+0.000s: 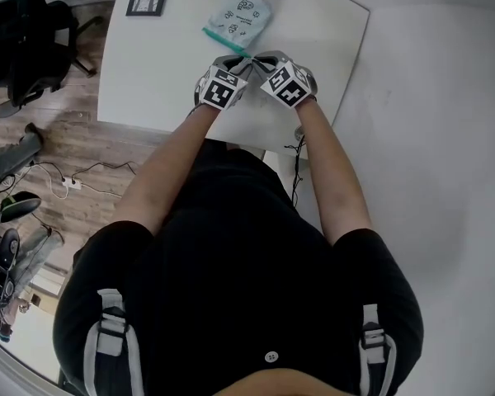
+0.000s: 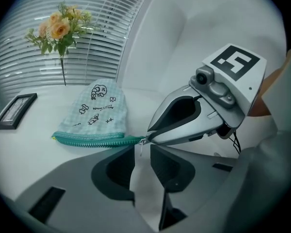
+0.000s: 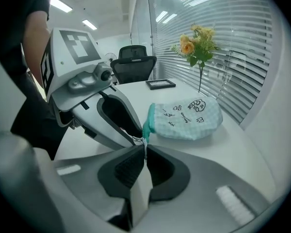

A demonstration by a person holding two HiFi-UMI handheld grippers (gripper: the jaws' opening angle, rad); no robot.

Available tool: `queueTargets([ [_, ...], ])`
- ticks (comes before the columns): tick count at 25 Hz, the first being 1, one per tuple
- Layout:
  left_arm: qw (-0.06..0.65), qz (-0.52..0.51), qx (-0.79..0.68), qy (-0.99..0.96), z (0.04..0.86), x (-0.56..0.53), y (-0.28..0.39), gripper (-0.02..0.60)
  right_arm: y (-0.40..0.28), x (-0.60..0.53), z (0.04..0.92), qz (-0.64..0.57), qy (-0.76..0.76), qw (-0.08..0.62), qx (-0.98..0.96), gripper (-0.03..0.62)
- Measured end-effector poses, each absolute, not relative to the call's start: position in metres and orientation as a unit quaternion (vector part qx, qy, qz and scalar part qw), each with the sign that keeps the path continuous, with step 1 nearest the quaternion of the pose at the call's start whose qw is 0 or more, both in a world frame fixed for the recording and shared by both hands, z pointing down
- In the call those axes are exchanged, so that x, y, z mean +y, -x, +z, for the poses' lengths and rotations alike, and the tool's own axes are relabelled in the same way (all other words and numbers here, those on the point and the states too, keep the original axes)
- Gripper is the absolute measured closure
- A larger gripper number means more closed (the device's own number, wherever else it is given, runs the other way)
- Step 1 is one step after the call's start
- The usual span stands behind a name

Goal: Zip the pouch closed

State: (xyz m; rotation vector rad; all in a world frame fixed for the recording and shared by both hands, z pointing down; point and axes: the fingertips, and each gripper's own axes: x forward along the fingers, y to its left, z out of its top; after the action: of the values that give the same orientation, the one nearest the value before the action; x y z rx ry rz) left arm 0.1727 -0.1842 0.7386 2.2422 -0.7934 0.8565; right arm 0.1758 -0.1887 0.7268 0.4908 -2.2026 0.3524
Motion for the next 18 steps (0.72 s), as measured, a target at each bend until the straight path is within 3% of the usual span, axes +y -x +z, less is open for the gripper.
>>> queueTargets([
  [6,0.293,0.325,-0.301,-0.847,0.73,-0.185,-0.172,0.561,-0.175,-0.185,0.722,0.137,-0.197,0.418,-0.876,0.568],
  [18,0.286,0.341,-0.311,-0.839,0.726,-0.184,-0.169,0.571,-0.176,-0.185,0.716,0.128,-0.203,0.432,-0.869,0.569],
])
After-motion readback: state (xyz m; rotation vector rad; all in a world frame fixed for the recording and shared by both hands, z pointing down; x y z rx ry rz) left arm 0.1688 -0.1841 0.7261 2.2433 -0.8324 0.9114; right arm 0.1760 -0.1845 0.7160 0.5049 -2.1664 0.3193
